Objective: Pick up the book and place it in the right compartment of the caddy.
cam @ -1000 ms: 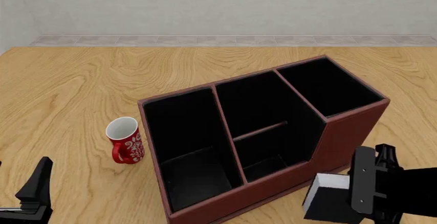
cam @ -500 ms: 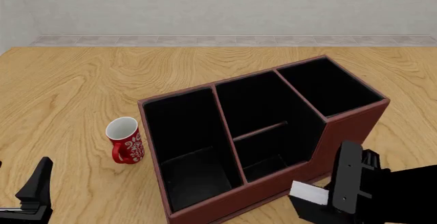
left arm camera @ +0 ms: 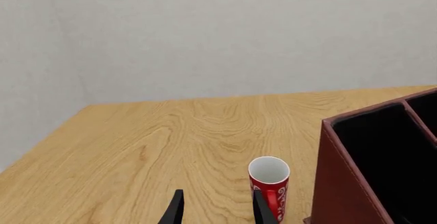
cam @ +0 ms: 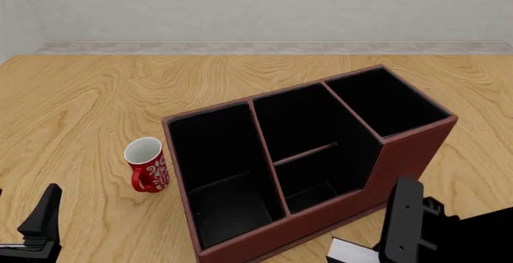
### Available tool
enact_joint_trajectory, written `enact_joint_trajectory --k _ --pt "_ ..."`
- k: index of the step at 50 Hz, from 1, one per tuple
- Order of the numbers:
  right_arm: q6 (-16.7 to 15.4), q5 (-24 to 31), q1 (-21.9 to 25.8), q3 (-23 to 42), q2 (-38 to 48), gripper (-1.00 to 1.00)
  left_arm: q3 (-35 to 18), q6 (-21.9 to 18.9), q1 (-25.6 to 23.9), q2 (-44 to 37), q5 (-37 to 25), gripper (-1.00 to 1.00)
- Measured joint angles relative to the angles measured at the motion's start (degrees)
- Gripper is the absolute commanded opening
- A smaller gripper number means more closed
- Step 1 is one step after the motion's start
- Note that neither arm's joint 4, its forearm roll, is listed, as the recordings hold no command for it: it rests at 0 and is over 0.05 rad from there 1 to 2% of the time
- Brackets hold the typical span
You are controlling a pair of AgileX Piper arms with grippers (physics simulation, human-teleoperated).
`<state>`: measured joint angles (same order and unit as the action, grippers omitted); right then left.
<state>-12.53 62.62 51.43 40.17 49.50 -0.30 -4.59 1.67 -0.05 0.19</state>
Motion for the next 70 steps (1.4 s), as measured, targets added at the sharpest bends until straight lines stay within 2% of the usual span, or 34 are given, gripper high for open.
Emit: enact_joint_trajectory --k 16,40,70 --pt "0.97 5.31 -0.3 5.01 -1.42 -1.0 0.01 0.01 -0.13 -0.06 -0.08 1.0" --pt "-3.04 7.19 -6.59 14.88 -3.84 -1.0 -1.07 0.54 -0.46 -0.35 -0.51 1.0" --pt "-6.56 7.28 -10.58 30.76 -1.03 -1.0 -2.94 1.58 -0.8 -0.53 -1.36 1.0"
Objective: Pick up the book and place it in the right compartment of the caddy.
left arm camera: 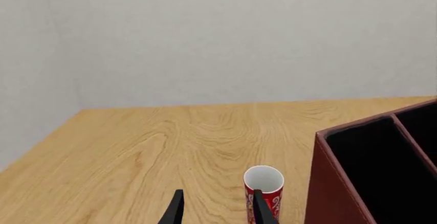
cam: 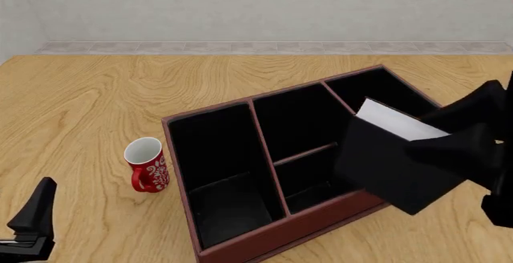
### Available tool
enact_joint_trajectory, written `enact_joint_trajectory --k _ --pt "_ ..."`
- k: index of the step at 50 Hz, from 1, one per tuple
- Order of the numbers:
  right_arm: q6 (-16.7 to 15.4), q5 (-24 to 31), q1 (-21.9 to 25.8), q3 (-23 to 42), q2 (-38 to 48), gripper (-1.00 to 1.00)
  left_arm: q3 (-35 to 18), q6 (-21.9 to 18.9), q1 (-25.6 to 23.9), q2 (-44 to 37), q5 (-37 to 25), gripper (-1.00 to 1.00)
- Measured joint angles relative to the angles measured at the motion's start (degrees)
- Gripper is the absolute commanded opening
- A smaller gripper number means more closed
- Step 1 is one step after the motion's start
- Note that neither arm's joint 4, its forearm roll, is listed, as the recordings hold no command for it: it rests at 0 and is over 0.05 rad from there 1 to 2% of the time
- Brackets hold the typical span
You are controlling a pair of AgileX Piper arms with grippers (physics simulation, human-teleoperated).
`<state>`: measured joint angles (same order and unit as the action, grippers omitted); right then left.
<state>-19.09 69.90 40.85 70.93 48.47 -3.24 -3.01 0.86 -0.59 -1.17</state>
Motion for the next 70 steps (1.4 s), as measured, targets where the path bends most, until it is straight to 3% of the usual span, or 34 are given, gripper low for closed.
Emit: enact_joint_trajectory --k 41,56,70 --pt "-2.87 0.0 -4.03 20.72 9.03 -1.0 0.8 0.49 -0.03 0.42 0.17 1.0" --pt "-4.15 0.0 -7.46 26.6 12.88 -1.0 1.35 0.53 0.01 0.46 0.55 1.0" --pt "-1.9 0.0 -12.51 30.41 15.08 -1.0 1.5 0.61 0.28 0.48 0.61 1.0"
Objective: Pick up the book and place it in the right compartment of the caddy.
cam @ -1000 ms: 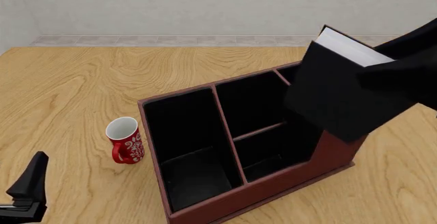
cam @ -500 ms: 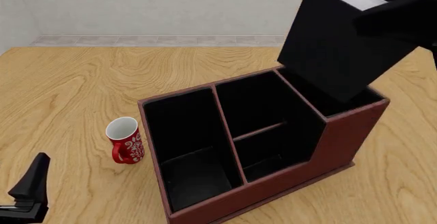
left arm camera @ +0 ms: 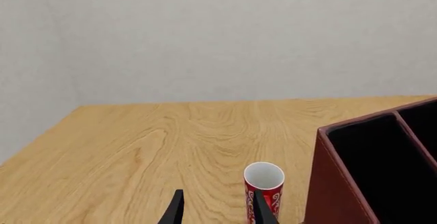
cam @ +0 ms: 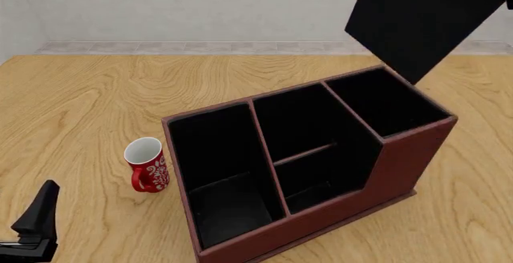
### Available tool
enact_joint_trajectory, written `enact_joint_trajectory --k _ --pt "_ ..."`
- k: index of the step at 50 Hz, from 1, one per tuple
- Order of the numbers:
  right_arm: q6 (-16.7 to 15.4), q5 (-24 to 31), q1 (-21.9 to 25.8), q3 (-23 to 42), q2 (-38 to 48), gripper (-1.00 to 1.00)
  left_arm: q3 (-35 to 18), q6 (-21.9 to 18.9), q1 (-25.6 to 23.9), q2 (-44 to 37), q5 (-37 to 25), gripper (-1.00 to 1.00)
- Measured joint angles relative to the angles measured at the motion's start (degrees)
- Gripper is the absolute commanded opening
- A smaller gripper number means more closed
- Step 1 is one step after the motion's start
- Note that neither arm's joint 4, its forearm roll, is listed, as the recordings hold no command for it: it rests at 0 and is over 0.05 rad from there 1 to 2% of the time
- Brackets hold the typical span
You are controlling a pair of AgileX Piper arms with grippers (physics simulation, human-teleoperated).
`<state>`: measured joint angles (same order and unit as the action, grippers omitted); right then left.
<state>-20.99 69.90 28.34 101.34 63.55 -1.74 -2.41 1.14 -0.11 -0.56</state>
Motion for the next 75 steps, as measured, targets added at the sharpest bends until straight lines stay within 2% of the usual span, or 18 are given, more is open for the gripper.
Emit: enact_joint_trajectory --k 25,44,58,75 --pt "7.04 0.0 -6.53 2.9 1.31 -1.0 -0.31 -0.3 0.07 -0.01 -0.63 1.0" --pt "11.1 0.0 -8.76 2.02 1.21 -1.0 -0.29 -0.35 0.64 0.03 -0.82 1.0" --pt "12.33 0.0 -8.98 1.31 1.93 -1.0 -0.44 -0.65 1.23 0.05 -1.1 1.0" --pt "11.25 0.0 -11.45 1.12 3.35 -1.0 -0.26 -0.78 1.58 0.08 -1.13 1.0"
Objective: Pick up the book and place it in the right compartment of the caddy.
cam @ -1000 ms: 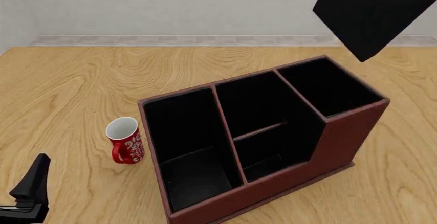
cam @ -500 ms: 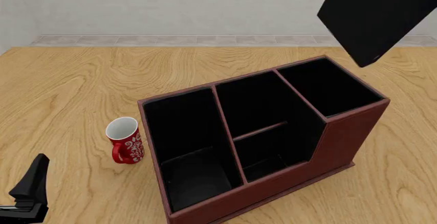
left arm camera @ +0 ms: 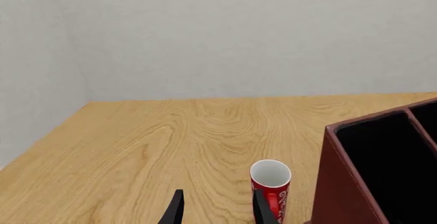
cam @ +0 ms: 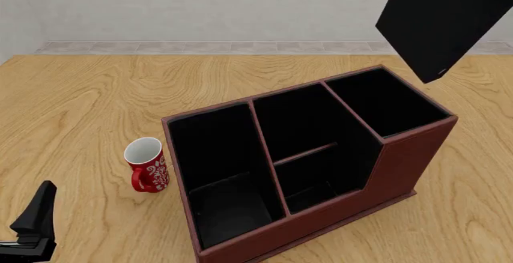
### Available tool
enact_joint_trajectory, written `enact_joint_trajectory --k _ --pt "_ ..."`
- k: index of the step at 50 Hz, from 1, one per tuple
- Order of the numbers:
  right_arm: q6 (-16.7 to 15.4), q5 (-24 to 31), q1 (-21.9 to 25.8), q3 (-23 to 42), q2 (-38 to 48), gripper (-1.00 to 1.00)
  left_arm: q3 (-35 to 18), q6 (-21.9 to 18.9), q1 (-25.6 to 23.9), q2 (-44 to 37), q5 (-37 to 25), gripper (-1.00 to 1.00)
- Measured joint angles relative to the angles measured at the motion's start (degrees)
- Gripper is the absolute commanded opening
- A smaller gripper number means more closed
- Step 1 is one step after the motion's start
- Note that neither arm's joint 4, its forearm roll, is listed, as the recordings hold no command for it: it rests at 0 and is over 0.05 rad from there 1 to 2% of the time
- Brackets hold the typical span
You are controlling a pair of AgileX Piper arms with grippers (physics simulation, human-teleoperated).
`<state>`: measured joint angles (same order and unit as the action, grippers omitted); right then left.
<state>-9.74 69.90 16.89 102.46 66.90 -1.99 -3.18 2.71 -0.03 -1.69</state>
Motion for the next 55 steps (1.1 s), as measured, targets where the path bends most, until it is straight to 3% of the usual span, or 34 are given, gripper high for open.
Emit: enact_joint_trajectory --k 20,55 --pt "0.91 -0.89 -1.07 -0.47 2.16 -1.0 0.19 -0.18 0.28 0.01 -0.02 1.0" --pt "2.87 -9.64 -1.4 -12.24 3.65 -1.0 0.87 -0.54 0.64 0.02 0.2 1.0"
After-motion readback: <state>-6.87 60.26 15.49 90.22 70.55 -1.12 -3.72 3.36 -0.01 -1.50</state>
